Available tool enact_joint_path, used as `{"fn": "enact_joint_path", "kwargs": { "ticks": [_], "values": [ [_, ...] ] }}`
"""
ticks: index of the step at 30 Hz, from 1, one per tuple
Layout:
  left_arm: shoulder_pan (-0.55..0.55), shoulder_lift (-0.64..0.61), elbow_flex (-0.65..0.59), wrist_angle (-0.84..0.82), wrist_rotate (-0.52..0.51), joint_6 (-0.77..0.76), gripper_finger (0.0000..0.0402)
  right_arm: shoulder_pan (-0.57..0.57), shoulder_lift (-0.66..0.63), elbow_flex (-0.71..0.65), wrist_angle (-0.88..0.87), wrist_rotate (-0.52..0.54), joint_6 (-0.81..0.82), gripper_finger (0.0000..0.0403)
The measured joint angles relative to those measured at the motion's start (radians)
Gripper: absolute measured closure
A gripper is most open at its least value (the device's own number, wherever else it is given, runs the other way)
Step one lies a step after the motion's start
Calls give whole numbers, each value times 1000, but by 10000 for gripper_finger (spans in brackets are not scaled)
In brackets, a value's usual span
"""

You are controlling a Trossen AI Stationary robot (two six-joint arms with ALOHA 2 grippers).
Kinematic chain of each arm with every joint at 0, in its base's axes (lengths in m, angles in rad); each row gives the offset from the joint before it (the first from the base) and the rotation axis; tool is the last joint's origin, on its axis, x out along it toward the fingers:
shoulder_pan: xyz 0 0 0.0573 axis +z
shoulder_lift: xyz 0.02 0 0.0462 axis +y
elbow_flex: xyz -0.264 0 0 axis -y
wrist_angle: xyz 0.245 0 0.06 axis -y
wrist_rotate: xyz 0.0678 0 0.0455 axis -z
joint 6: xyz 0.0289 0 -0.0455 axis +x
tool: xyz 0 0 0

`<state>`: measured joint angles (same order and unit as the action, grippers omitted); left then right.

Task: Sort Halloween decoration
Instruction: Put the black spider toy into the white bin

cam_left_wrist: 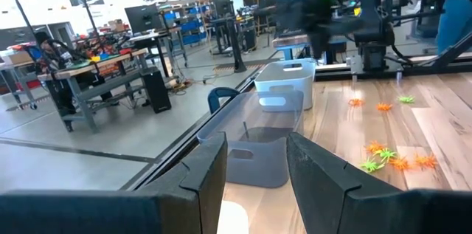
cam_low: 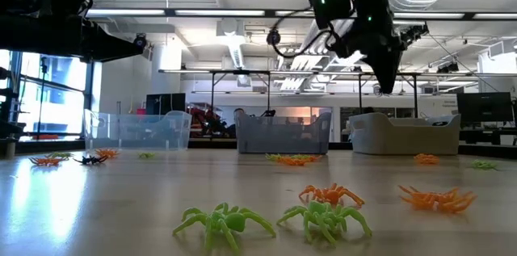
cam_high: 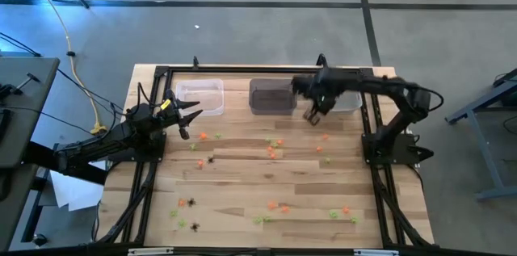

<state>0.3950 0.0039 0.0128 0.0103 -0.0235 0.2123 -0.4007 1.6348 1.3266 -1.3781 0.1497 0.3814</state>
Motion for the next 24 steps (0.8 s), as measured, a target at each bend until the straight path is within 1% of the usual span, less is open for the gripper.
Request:
{"fn": "enact_joint_path", "kwargs": {
  "ticks": [3, 5, 8, 12, 18, 21, 24],
  "values": [
    [0, 0, 0, 0, 0, 0, 271, -139, 0, 0, 9, 0, -47, 402],
    [0, 0, 0, -1, 0, 0, 271, -211, 0, 0, 33, 0, -65, 402],
    [0, 0, 0, 0, 0, 0, 271, -276, 0, 0, 93, -3, -95, 402],
    [0, 0, 0, 0, 0, 0, 271, -309, 2, 0, 168, -4, -121, 402],
    [0, 0, 0, 0, 0, 0, 271, -314, 13, -11, 280, -10, -120, 402],
    [0, 0, 0, 0, 0, 0, 271, -314, 14, -86, 333, -46, -121, 402],
    [0, 0, 0, 0, 0, 0, 271, -322, 15, -183, 371, -46, -125, 402]
  ]
}}
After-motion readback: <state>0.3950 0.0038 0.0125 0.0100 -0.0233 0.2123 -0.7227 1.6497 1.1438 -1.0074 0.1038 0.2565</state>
